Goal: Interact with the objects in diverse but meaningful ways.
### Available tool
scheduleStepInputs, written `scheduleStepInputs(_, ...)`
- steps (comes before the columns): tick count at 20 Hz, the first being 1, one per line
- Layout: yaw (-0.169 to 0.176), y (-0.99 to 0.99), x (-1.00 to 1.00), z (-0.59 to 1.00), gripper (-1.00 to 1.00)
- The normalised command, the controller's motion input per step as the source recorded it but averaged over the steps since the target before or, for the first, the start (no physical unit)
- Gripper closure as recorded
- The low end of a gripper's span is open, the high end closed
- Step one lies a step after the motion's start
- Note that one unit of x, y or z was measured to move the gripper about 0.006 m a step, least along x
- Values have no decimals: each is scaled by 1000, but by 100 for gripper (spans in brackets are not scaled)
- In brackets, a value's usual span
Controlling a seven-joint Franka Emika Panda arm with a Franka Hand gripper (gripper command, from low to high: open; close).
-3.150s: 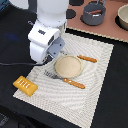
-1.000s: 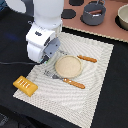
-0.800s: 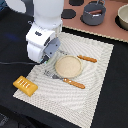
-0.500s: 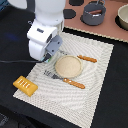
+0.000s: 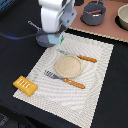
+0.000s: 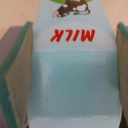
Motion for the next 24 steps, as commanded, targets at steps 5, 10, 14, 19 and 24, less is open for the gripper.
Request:
scheduleStepInputs(5, 0, 757, 684, 174, 100)
scheduleStepInputs(10, 0, 631, 734, 12, 100)
scheduleStepInputs(14, -2, 411, 724, -46, 100)
scheduleStepInputs(19, -5, 261, 645, -127, 100)
scheduleStepInputs(24, -9, 34, 478, -104, 100)
